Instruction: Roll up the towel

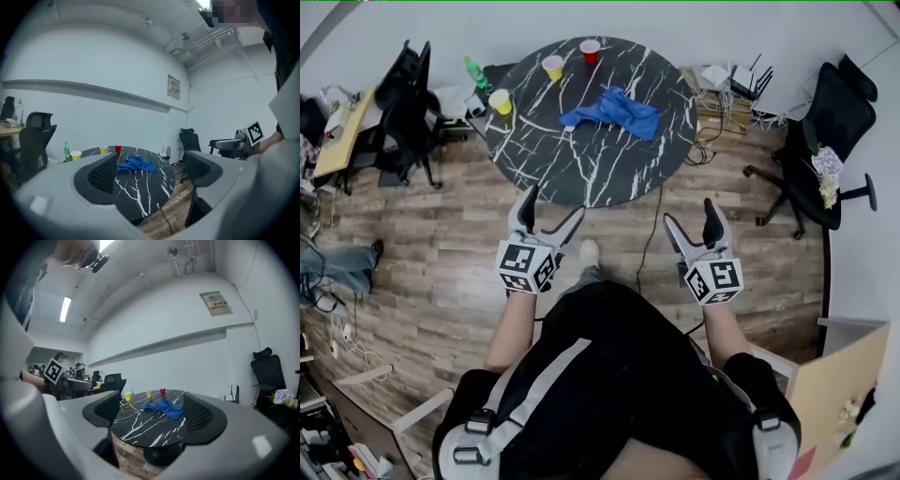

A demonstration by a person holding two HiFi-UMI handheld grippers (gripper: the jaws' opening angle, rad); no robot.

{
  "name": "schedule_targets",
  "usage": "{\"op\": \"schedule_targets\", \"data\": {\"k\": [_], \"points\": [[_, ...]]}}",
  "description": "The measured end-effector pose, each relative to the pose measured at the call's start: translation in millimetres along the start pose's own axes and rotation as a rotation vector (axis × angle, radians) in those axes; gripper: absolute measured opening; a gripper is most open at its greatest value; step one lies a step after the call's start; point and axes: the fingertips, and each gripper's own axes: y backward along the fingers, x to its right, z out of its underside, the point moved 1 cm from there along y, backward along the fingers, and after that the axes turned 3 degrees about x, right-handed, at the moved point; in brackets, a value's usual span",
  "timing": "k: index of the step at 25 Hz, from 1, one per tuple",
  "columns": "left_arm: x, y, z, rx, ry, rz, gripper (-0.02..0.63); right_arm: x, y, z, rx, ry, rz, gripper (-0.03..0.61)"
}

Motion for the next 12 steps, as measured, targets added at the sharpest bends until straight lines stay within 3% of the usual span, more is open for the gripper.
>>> {"op": "schedule_targets", "data": {"k": [6, 12], "points": [[-49, -57, -14, -0.015, -0.009, 0.037, 0.454, 14, -69, -12, -0.012, 0.004, 0.016, 0.394], [-100, -110, -2, -0.081, -0.028, 0.065, 0.454, 19, -145, -6, -0.053, 0.029, 0.004, 0.357]]}}
